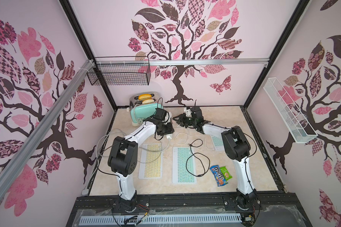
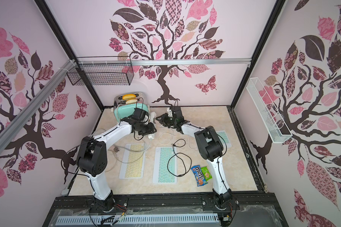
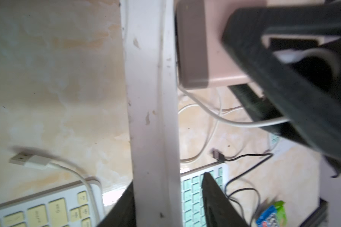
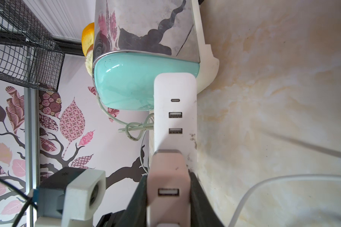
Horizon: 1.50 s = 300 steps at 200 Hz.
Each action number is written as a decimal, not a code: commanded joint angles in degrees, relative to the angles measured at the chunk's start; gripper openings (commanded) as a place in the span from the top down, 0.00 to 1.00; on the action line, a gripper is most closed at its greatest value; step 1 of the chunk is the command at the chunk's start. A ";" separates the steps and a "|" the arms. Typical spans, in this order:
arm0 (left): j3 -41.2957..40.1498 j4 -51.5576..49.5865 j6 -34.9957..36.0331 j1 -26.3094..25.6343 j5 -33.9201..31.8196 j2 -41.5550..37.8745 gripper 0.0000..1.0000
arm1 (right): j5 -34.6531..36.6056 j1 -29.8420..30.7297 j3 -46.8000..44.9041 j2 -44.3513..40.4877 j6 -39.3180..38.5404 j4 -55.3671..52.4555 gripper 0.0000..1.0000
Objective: Unplug the wireless keyboard
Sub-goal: Pick up the socket from the center of the board, then remove the plug from the socket.
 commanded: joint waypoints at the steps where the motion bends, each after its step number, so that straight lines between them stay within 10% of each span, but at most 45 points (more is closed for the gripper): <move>1: -3.51 9.59 -0.61 2.85 10.60 -6.66 0.36 | -1.98 -0.76 -0.60 -3.63 1.16 4.11 1.00; 61: -12.56 24.33 -7.69 11.34 27.68 -9.35 0.23 | -4.01 -1.38 -3.17 -5.58 8.08 12.80 1.00; 155: -15.29 40.24 -16.86 11.86 37.21 -2.97 0.21 | -6.28 -1.39 -2.83 -7.21 14.86 23.56 1.00; 225: -17.32 54.56 -26.94 11.89 41.12 -4.27 0.51 | -6.55 -1.44 -3.05 -6.47 16.43 26.62 1.00; 271: -17.52 58.23 -30.82 11.95 41.51 -4.38 1.00 | -6.00 -1.44 -3.81 -6.37 17.13 27.73 1.00; 300: -19.32 63.28 -35.26 12.33 38.78 -5.53 1.00 | -5.54 -1.40 -4.27 -6.28 16.38 27.65 1.00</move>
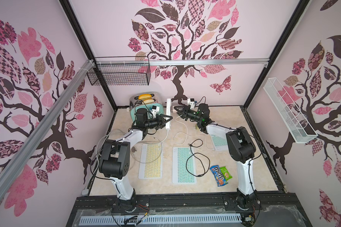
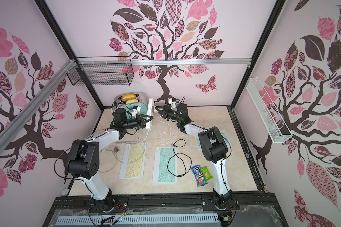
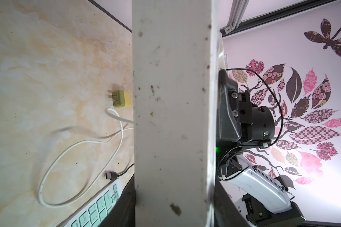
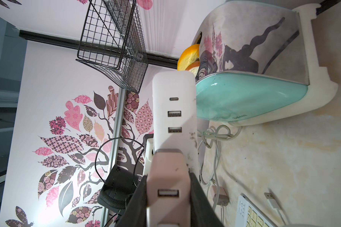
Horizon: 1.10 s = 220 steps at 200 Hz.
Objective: Unplug the wireless keyboard
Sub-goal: Remove the plug from the socket.
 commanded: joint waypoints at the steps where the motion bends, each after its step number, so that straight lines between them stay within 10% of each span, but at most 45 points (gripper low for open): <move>1: -1.36 8.66 -4.05 0.30 -0.96 -1.98 1.00 | -0.51 -0.09 -0.65 -1.80 0.73 2.47 1.00; 124: -3.68 9.45 -4.66 2.77 -6.24 -4.96 1.00 | -0.50 -2.75 -5.29 -3.49 0.09 5.06 1.00; 220: -4.53 5.28 -2.48 1.80 -19.42 -9.09 1.00 | 15.10 -0.54 -11.68 -8.99 -10.20 -1.36 1.00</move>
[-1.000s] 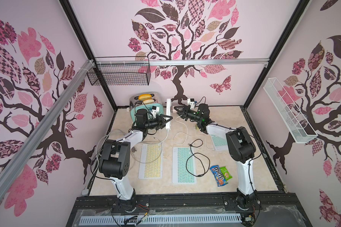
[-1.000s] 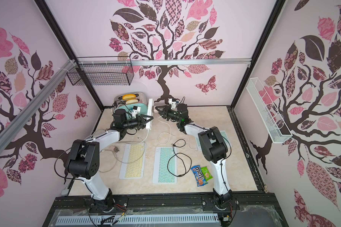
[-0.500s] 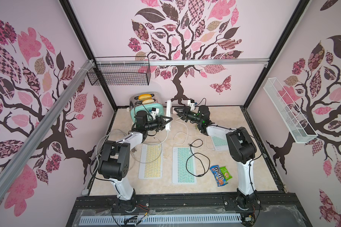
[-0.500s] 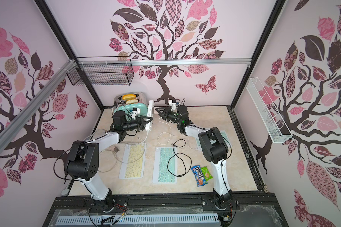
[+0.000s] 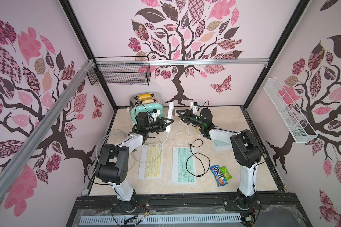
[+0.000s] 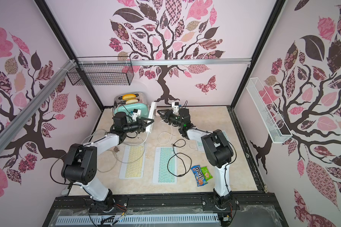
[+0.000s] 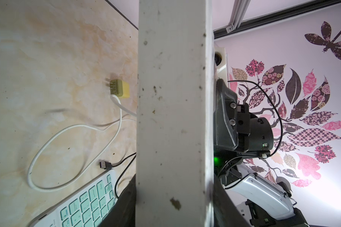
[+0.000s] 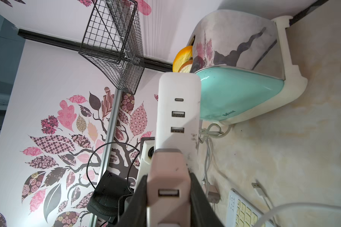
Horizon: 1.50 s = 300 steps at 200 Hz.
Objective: Unplug the wireless keyboard
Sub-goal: Remove the plug from the socket, then place the socket at the center of the board.
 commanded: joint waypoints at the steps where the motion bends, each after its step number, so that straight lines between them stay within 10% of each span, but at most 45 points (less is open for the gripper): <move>1: 1.52 4.22 -0.23 3.13 -14.21 -3.69 1.00 | 7.64 -1.30 0.55 -1.11 -5.12 -4.00 1.00; 47: 3.57 -0.27 2.61 2.78 -13.90 -4.00 1.00 | 8.75 1.33 2.15 -0.49 -8.54 -8.18 1.00; 88: 6.78 -7.55 9.18 2.66 -5.79 -2.54 1.00 | 2.50 -7.80 -2.95 -7.62 -9.83 -11.81 1.00; 166: 28.31 -61.41 51.52 -3.45 -14.82 9.45 1.00 | 7.76 -16.13 -1.06 -25.82 -31.63 -44.21 1.00; 300: 34.22 -57.61 49.62 -4.37 -12.45 29.43 0.89 | 7.38 -17.50 -4.12 -28.00 -35.85 -49.37 1.00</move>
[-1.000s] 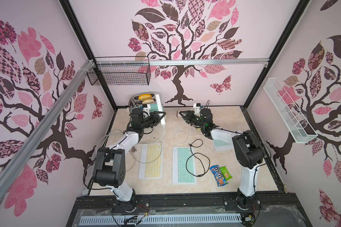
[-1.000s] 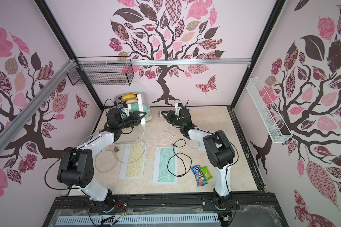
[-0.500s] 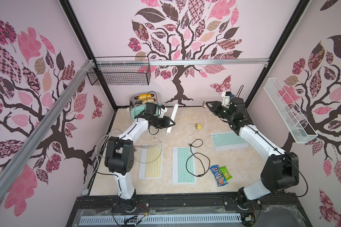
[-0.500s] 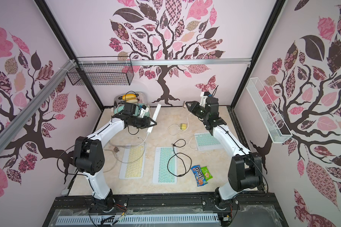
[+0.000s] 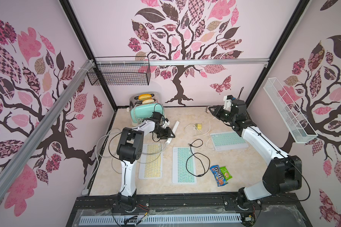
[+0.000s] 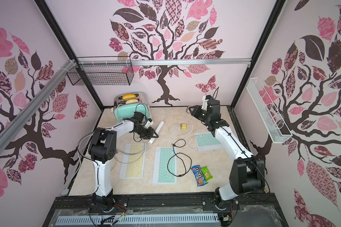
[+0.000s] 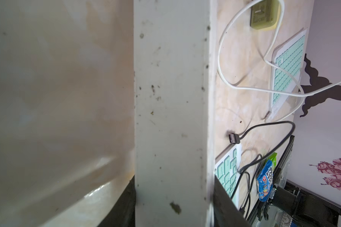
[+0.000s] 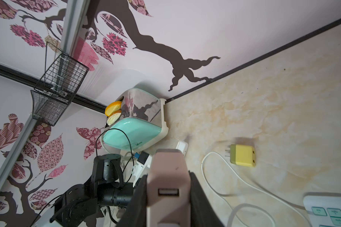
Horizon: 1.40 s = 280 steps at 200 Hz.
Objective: Unplug the wireless keyboard
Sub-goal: Place the socket at the center of the board.
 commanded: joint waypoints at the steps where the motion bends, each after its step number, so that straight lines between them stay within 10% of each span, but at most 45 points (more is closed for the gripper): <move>1: 2.81 2.28 0.29 0.26 1.99 2.06 0.89 | -1.17 -0.09 0.01 0.56 -1.66 -0.79 1.00; 87: 3.60 0.14 3.27 0.26 -7.99 -0.58 0.39 | -5.02 -0.01 -2.96 3.80 -1.04 0.39 1.00; 139: 5.66 -2.99 6.74 -1.02 -13.32 -2.85 0.31 | -6.25 0.00 -3.44 4.38 -0.82 0.87 1.00; 216: 5.94 -3.99 13.28 -13.27 -39.09 -4.71 0.26 | -5.45 0.00 -5.03 3.91 -2.37 -0.22 1.00; 280: 9.45 -4.57 12.14 -14.20 -41.53 1.25 0.29 | -5.25 -0.05 -5.78 3.58 -3.03 -0.78 1.00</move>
